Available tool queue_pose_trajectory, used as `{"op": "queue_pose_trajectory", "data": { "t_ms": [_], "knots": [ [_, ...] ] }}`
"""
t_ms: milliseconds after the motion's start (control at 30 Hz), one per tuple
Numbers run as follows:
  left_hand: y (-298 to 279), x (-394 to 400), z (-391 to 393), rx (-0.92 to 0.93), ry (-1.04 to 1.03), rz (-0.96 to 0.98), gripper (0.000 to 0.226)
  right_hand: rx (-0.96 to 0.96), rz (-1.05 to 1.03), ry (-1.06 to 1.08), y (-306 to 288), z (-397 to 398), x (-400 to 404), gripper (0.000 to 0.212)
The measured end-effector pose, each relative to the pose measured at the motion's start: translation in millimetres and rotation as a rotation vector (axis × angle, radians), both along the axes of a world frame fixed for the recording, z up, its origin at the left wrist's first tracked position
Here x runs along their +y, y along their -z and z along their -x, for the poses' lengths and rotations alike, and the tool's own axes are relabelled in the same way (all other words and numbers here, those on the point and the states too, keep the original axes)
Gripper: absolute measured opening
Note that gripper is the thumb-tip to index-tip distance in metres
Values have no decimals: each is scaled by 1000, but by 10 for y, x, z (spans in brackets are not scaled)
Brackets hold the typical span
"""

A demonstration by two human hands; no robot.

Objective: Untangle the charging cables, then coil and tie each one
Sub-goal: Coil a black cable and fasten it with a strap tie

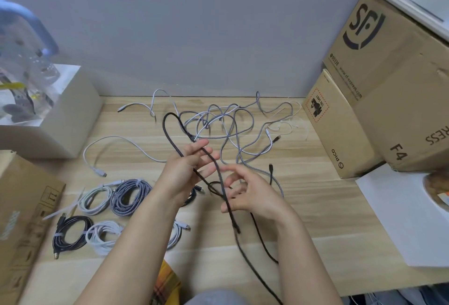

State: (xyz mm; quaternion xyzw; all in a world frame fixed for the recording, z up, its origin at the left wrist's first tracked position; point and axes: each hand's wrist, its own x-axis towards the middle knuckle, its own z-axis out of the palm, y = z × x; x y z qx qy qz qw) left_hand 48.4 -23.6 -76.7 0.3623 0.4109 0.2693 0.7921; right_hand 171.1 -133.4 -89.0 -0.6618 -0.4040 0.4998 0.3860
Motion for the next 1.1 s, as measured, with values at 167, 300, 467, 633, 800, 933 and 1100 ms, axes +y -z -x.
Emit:
{"op": "queue_pose_trajectory", "data": {
  "t_ms": [167,300,467,633,800,933,1100],
  "knots": [
    [187,-55,-34,123,137,-27,61,-145,-219,80,-46,4,27,87],
    [259,-72,-85,240,285,-3,79,-91,-326,188,-150,1,39,38],
    [341,-39,-112,252,248,50,57,-33,-299,345,-144,-34,25,32],
    [241,-76,-139,511,213,-245,34,-25,-274,360,-65,-23,51,29],
    [59,-81,-119,343,315,-154,37,-184,-258,242,-72,-4,57,36],
    [117,-94,-126,247,342,-84,25,-203,-162,14,-151,49,47,34],
    [209,-34,-91,205,237,-54,10,-289,-193,-71,-131,58,38,28]
  ]
}}
